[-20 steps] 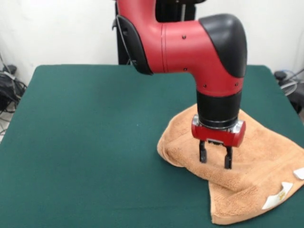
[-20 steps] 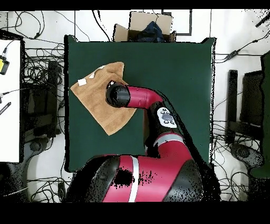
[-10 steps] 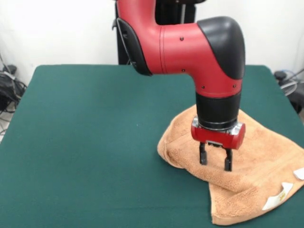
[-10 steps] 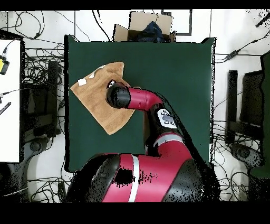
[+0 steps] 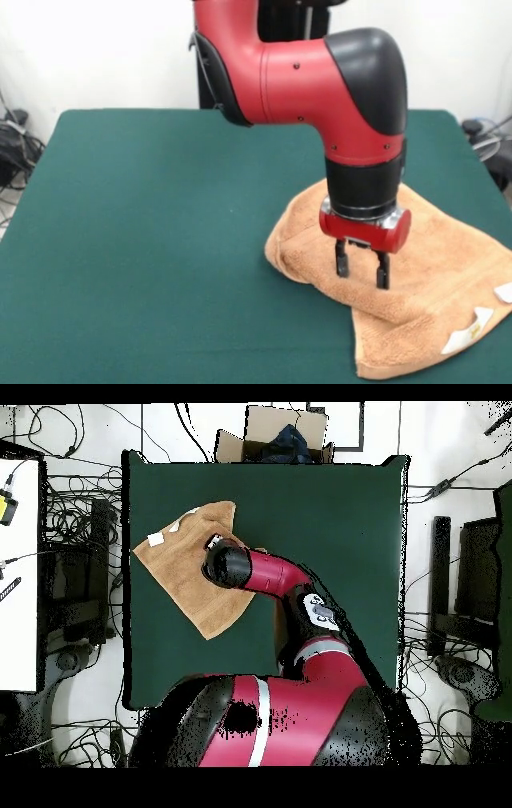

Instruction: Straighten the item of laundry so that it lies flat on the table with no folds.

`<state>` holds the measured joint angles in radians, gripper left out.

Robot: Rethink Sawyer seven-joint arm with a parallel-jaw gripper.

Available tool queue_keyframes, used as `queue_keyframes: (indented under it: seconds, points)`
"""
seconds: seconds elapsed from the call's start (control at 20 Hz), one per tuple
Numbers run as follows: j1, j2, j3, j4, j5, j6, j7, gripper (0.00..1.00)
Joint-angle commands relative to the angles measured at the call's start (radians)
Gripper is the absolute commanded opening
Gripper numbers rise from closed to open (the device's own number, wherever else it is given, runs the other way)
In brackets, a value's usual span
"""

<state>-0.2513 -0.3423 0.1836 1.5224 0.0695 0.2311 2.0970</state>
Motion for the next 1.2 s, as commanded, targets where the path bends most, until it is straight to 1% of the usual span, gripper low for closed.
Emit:
queue_keyframes:
  seconds: [0.05, 0.2, 0.3, 0.5, 0.9, 1.1, 1.2]
  points:
    - [0.007, 0.129, 0.111, 0.172, 0.089, -0.044, 0.244, 1.00]
    - [0.002, 0.135, 0.131, 0.190, 0.124, -0.060, 0.248, 1.00]
    - [0.005, 0.141, 0.146, 0.206, 0.145, -0.098, 0.266, 1.00]
    - [-0.005, 0.145, 0.178, 0.232, 0.176, -0.132, 0.270, 1.00]
    - [-0.006, 0.102, 0.200, 0.299, 0.244, -0.135, 0.278, 1.00]
    - [0.039, 0.046, 0.136, 0.321, 0.274, -0.118, 0.274, 1.00]
    - [0.067, 0.003, 0.071, 0.324, 0.287, -0.057, 0.252, 1.00]
